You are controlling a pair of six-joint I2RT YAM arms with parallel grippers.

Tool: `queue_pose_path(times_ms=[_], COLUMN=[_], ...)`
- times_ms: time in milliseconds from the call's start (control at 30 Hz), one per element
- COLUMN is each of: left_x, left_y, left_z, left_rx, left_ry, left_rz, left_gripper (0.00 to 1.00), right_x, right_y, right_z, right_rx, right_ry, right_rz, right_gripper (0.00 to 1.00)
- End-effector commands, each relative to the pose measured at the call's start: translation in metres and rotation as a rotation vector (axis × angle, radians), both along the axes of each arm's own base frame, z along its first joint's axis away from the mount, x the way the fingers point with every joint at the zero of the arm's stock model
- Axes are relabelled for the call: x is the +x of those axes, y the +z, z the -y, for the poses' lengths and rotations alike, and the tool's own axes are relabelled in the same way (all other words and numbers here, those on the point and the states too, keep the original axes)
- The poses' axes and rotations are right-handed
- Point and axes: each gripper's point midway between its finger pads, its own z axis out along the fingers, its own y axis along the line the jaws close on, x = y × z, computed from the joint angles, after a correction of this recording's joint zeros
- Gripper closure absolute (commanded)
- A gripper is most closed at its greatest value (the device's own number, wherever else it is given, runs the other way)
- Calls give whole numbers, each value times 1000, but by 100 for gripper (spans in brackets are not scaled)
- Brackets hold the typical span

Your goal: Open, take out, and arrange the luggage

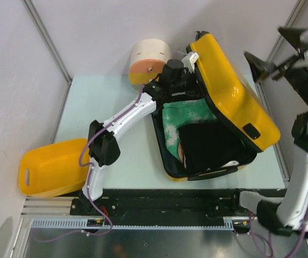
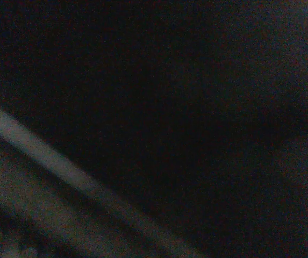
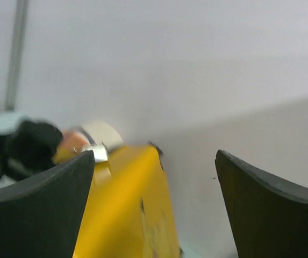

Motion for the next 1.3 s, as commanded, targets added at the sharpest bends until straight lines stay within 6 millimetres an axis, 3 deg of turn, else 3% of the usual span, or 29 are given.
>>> queue_pose_path(times_ms=[0,67,100,167,200,233,300,333,400,567,800,1067,1200,1267], left_x=[-4,-4,-4,-2,-2,-1,-2,-2,0,9,12,11,11,12], left_y=[23,24,25,27,29,27,32,32,32,26,22,24,26,24], left_z=[10,11,11,12,12,14,15,15,15,14,10,9,6,4], left_rx=[-50,-53,-56,-60,-62,-61,-69,-69,-65,-68,-66,-69,-70,-67], left_ry=[-25,-22,-22,-23,-22,-26,-36,-41,-37,-19,-13,-16,-15,-9], left_rz=[57,52,53,64,70,70,78,83,96,69,52,53,52,45], left_gripper=[0,0,0,0,0,0,0,0,0,0,0,0,0,0], right_x=[46,43,35,32,33,36,41,33,30,7,5,23,43,45], right_y=[-40,-34,-33,-37,-41,-52,-73,-77,-81,-89,-91,-136,-153,-142], right_z=[-17,-31,-53,-77,-76,-94,-98,-112,-112,-136,-119,-113,-93,-79], right_rx=[-25,-90,-115,-231,-257,-298,-433,-486,-561,-795,-870,-948,-1030,-987], right_ry=[-201,-218,-200,-209,-251,-228,-292,-265,-300,-376,-478,-466,-540,-596], right_rz=[-286,-241,-226,-186,-198,-219,-221,-195,-156,-75,-86,-226,-249,-217], right_gripper=[0,0,0,0,0,0,0,0,0,0,4,6,12,16])
